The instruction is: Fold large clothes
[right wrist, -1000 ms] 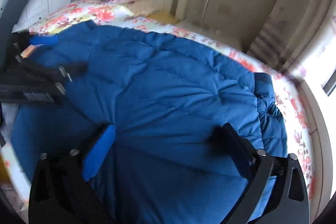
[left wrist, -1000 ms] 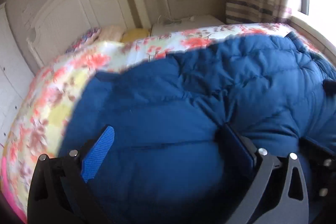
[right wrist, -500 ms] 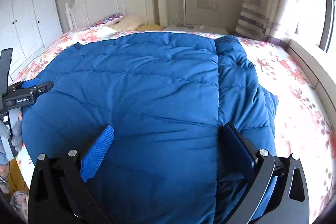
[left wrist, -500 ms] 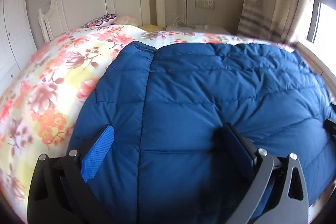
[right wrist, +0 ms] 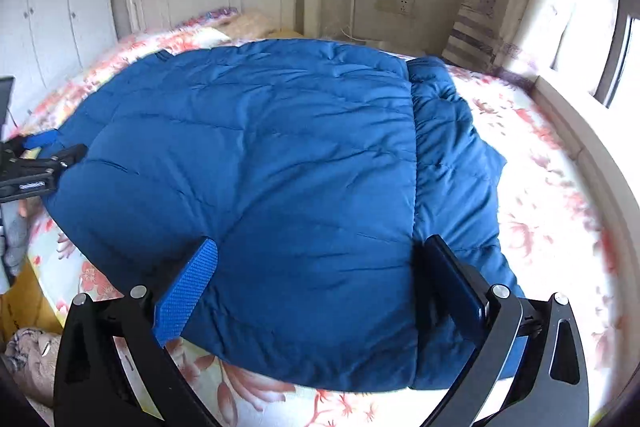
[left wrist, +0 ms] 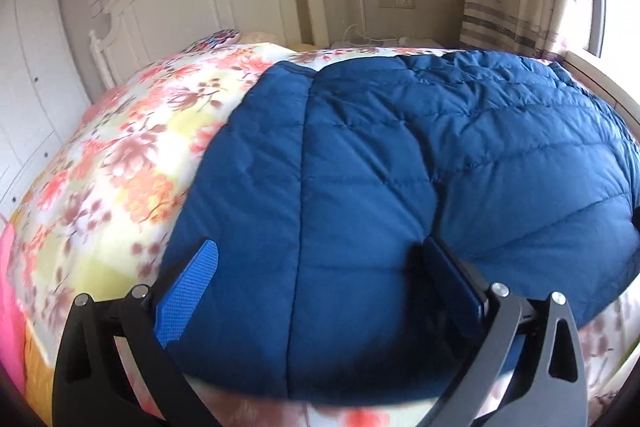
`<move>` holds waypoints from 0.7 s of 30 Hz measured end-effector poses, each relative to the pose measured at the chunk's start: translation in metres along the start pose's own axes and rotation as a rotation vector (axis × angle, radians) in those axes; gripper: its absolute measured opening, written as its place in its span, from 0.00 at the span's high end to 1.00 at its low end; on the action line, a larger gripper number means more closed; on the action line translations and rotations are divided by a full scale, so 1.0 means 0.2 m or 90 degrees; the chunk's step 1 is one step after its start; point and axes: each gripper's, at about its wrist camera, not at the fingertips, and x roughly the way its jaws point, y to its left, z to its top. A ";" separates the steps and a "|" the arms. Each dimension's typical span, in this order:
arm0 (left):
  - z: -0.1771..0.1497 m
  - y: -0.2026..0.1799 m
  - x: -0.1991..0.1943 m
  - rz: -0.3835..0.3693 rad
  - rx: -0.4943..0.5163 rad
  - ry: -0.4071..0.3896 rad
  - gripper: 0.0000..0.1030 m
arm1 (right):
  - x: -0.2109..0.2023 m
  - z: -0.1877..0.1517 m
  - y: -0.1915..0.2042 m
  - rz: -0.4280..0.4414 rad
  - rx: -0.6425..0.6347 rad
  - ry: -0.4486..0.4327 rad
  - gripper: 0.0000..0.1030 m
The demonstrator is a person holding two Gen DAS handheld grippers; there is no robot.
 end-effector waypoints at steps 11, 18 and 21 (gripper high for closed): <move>-0.13 -0.22 -0.10 -0.042 0.074 -0.024 0.02 | 0.07 -0.04 0.28 0.025 -0.109 -0.020 0.04; -0.15 -0.21 -0.09 -0.046 0.080 -0.027 0.02 | 0.00 -0.03 0.03 -0.062 -0.028 -0.033 0.05; -0.15 -0.21 -0.08 -0.047 0.077 -0.025 0.02 | 0.10 -0.09 -0.12 0.028 0.038 -0.010 0.04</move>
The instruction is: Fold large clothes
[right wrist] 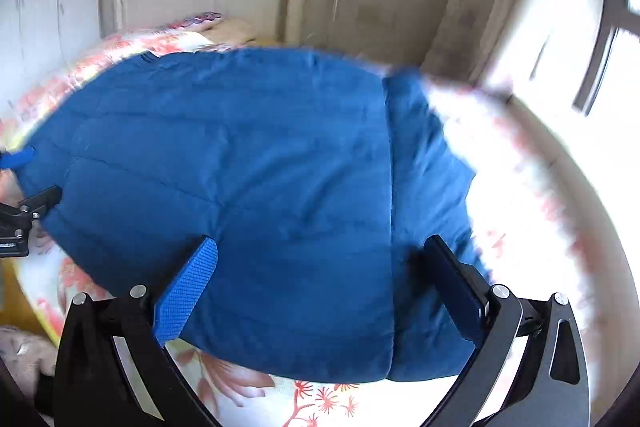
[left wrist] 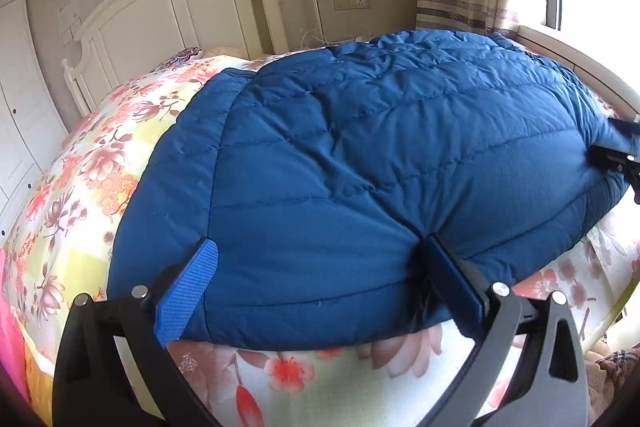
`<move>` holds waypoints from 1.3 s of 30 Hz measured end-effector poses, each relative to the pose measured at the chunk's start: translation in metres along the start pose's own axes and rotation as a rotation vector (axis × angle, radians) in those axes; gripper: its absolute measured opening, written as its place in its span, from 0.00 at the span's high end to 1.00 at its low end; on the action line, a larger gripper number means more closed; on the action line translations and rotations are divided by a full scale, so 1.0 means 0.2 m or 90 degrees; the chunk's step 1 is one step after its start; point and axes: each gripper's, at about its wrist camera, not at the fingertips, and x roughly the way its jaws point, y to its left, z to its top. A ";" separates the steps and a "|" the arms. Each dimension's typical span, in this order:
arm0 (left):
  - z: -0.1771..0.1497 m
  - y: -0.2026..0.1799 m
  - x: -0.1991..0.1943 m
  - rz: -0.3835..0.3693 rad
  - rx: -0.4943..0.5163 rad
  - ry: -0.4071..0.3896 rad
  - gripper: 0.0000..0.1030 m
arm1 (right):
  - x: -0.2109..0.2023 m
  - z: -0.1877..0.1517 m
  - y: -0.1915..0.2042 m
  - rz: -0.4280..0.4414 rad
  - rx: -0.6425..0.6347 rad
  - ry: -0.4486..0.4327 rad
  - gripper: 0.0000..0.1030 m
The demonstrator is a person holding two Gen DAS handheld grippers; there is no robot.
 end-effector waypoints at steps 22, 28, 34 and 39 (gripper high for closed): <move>-0.13 0.68 0.03 -0.021 -0.149 0.032 0.02 | -0.15 -0.26 -0.35 0.047 0.021 0.061 0.05; -0.08 0.69 0.09 -0.047 -0.151 0.038 0.02 | -0.10 -0.16 -0.33 0.048 -0.055 0.037 0.05; -0.07 0.71 0.10 -0.057 -0.165 0.048 0.02 | -0.13 -0.15 -0.35 0.075 -0.108 0.035 0.05; -0.06 0.68 0.12 -0.140 -0.171 0.063 0.47 | -0.21 -0.23 -0.44 0.170 -0.040 -0.039 0.43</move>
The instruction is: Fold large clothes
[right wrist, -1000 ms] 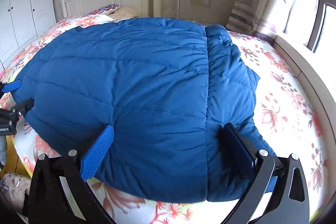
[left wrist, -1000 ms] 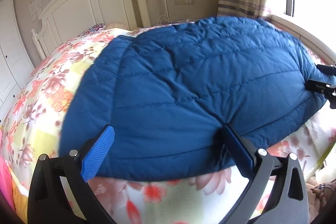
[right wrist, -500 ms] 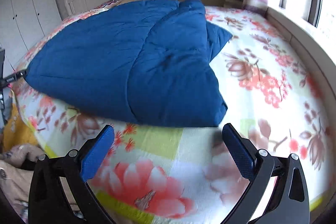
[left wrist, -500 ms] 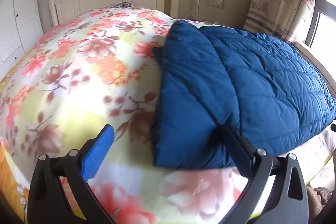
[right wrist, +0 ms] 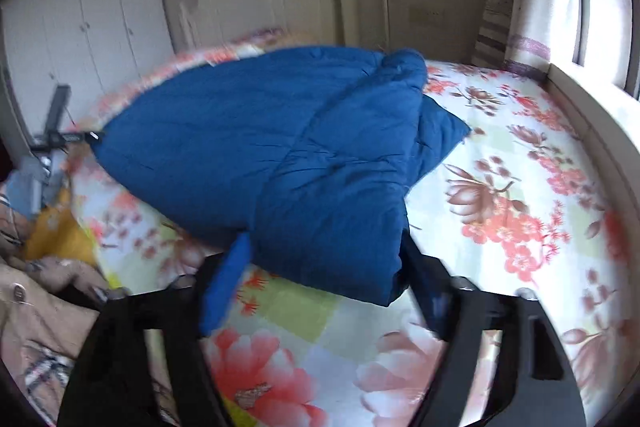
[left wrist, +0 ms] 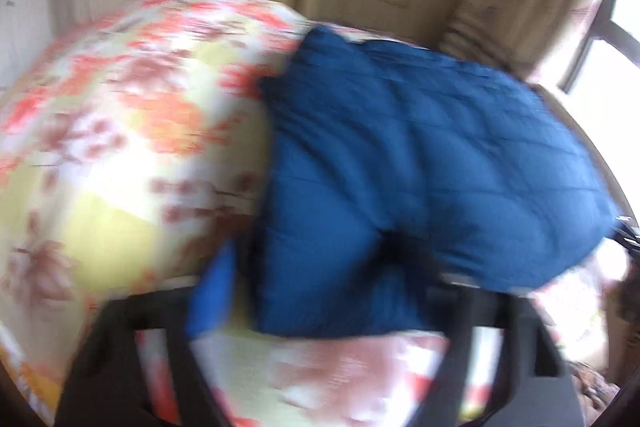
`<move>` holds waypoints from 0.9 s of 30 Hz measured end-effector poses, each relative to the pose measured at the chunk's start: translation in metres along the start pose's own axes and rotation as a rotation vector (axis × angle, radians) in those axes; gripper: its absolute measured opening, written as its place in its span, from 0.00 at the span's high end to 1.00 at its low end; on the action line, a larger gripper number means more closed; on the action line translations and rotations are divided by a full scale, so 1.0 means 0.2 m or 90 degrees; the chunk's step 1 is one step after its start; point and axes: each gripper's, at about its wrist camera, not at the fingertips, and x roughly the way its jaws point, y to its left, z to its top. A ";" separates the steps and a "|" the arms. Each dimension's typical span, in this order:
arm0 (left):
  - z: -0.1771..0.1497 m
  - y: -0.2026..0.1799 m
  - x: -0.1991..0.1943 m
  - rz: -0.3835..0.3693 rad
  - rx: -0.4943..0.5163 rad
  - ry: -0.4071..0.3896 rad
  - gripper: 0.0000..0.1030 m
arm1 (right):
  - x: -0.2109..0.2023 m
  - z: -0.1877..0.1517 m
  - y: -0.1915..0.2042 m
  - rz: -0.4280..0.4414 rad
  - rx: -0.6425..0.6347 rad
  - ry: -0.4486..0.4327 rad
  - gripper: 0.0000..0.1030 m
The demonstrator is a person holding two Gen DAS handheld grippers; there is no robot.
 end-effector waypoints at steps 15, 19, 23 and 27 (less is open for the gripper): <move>-0.20 -0.22 -0.17 0.058 0.121 0.012 0.69 | -0.31 -0.23 0.18 -0.019 0.002 0.037 0.71; -0.27 -0.20 -0.25 0.076 0.127 0.009 0.54 | -0.42 -0.28 0.17 -0.033 0.027 0.065 0.62; -0.15 -0.22 -0.36 0.139 0.133 -0.050 0.10 | -0.56 -0.03 0.18 -0.154 0.014 -0.028 0.08; 0.17 -0.46 -0.36 0.215 0.187 -0.134 0.02 | -0.39 0.37 0.29 -0.208 -0.022 -0.070 0.07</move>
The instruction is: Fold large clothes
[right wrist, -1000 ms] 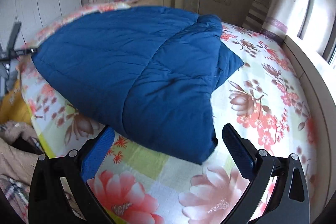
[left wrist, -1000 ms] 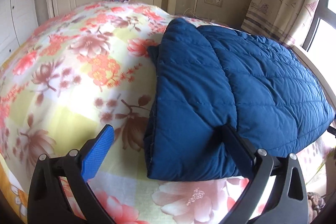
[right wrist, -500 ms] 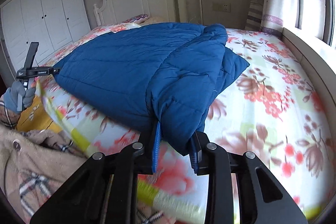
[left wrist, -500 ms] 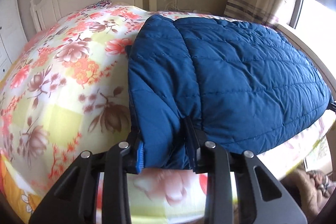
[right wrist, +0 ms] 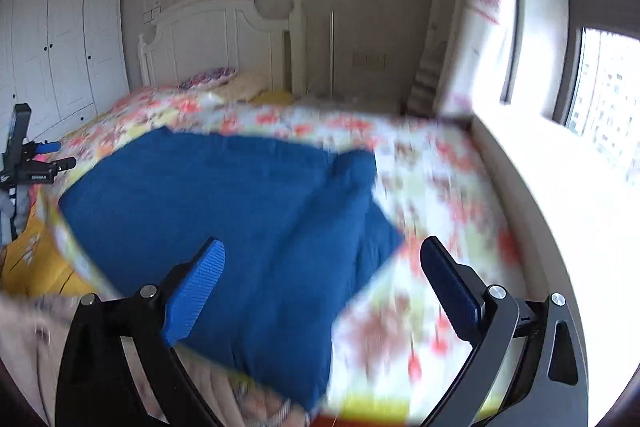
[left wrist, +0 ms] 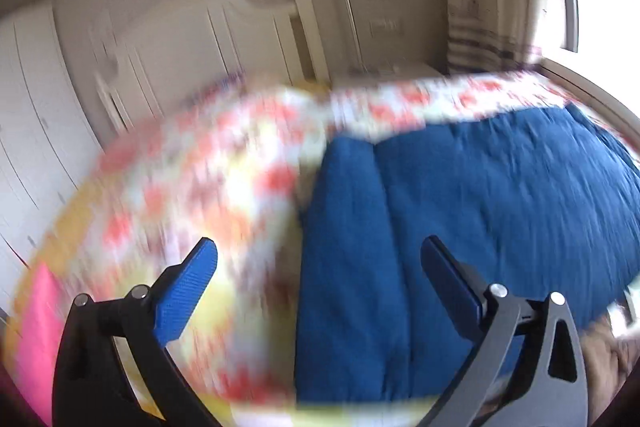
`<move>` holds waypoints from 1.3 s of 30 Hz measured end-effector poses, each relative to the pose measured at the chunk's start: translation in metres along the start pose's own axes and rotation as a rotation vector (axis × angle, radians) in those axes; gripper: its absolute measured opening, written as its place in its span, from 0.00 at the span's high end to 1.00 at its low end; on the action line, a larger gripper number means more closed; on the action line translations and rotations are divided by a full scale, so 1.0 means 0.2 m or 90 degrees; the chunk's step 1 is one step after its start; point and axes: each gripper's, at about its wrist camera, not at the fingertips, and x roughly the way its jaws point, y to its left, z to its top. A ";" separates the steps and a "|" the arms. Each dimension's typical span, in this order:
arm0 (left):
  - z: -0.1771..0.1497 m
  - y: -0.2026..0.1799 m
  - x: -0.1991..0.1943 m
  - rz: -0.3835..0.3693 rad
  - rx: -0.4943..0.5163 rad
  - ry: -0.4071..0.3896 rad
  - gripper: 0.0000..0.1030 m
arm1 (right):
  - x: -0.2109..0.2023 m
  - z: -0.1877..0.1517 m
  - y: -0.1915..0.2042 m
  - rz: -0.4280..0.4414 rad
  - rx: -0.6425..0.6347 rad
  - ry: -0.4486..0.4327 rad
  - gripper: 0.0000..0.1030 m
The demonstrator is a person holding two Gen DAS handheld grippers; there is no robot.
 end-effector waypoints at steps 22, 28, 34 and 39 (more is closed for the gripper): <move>0.36 -0.50 1.01 0.069 0.028 0.155 0.02 | 1.15 0.38 0.41 -0.088 -0.030 0.183 0.15; 0.37 -0.51 1.03 0.066 0.025 0.156 0.02 | 1.19 0.15 -0.09 -0.039 0.190 0.233 0.14; 0.42 -0.37 0.98 0.035 -0.016 0.158 0.02 | 1.19 0.15 -0.04 -0.065 0.163 0.233 0.14; 0.35 -0.12 1.02 0.079 -0.035 0.170 0.02 | 1.19 0.15 -0.06 -0.057 0.172 0.230 0.13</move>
